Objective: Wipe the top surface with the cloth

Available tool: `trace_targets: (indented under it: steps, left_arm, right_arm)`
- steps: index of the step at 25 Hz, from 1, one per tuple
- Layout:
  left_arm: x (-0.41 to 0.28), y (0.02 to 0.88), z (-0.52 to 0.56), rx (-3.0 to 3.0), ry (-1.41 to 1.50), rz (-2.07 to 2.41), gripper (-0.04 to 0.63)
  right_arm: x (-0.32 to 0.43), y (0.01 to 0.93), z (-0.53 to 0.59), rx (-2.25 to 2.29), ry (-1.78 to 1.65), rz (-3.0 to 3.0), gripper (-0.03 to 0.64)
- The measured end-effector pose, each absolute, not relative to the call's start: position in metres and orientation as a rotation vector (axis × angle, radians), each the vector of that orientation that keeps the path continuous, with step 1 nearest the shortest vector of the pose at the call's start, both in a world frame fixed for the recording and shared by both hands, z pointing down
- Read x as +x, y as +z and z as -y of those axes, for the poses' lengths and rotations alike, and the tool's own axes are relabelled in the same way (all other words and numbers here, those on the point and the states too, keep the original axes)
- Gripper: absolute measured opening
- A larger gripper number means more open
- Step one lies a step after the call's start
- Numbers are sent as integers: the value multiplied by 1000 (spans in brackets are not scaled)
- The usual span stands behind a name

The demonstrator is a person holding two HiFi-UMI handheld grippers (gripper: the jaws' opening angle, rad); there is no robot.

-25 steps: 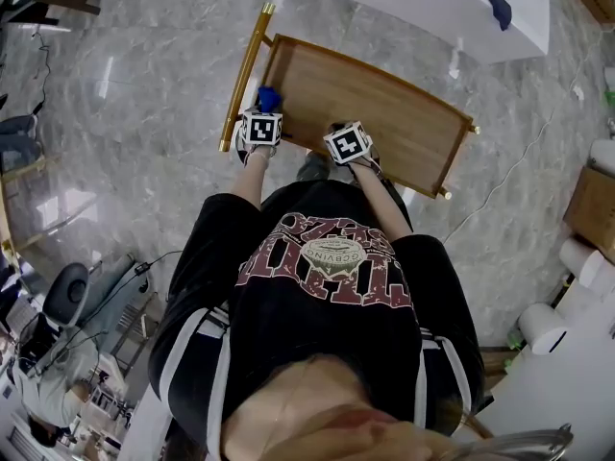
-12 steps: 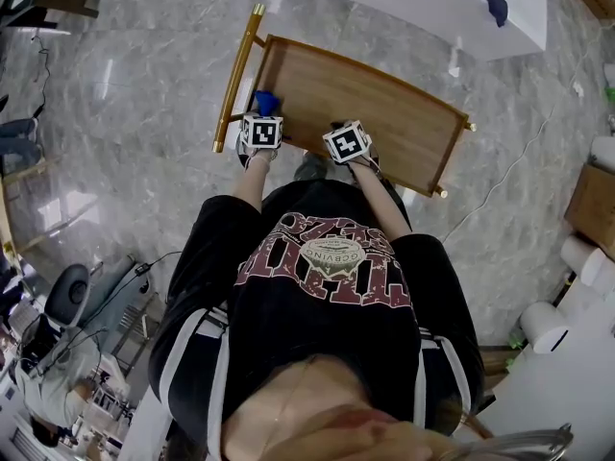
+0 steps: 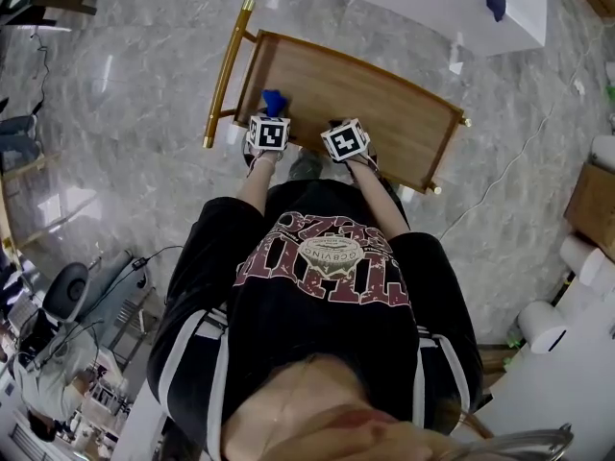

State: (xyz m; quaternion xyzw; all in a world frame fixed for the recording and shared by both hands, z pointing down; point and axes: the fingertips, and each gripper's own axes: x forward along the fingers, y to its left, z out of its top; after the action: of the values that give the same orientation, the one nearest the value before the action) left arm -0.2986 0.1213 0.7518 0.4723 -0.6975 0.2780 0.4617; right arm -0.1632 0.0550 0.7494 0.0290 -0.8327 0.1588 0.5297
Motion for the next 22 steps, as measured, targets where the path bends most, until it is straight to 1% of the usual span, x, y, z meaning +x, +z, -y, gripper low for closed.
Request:
trace_targets:
  steps: [22]
  left_arm:
    - [-223, 753, -83, 1284, 754, 1632, 100]
  right_arm:
    - [-113, 760, -38, 126, 432, 1970, 18]
